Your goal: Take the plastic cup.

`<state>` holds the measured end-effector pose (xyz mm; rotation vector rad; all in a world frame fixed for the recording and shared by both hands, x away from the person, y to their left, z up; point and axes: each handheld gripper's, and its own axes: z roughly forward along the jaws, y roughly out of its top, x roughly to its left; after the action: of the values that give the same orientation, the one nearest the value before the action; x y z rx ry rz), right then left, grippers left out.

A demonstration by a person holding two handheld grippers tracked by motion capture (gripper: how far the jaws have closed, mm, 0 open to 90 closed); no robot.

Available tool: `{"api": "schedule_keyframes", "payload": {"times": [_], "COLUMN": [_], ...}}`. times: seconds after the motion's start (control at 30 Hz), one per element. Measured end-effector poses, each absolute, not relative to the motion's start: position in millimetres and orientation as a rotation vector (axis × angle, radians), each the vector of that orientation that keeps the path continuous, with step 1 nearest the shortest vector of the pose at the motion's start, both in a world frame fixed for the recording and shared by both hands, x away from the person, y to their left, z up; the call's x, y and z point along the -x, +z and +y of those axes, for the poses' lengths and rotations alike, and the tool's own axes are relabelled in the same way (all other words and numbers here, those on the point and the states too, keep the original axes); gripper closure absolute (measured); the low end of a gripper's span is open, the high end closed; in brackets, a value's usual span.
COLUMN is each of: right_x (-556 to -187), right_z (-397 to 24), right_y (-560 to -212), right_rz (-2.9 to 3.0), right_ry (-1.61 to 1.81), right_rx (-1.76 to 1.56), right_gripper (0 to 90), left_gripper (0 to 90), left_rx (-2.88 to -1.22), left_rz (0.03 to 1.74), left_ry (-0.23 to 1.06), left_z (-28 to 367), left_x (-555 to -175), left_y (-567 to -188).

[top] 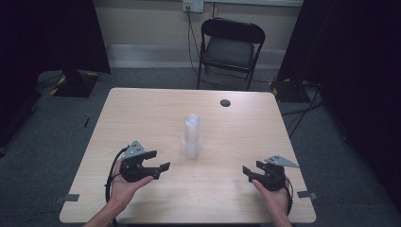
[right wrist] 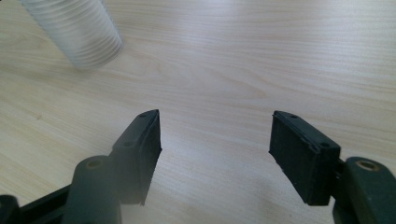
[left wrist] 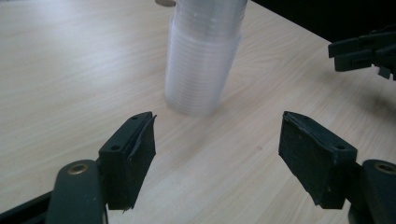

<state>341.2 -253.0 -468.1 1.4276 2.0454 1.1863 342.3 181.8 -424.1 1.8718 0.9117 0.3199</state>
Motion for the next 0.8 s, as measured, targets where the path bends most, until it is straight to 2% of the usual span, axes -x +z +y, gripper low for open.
{"api": "schedule_keyframes", "payload": {"times": [0.27, 0.43, 0.8], "right_x": [-344, -343, -339], "right_z": [-253, -250, -248], "right_y": [-468, -468, -466], "right_rz": [2.043, 2.06, 2.071], "right_ry": [1.227, 1.227, 1.264], "right_rx": [-1.419, -1.403, -1.378], "right_gripper": [32.0, 31.3, 29.4], "left_gripper": [26.2, 20.6, 23.8], "left_rx": [-1.839, -1.84, -1.842], "left_rz": [0.867, 0.841, 0.827], "left_ry": [0.341, 0.327, 0.345], "left_z": [172, 168, 162], "left_x": [-347, -349, -363], "left_y": [-407, -405, -386]}}
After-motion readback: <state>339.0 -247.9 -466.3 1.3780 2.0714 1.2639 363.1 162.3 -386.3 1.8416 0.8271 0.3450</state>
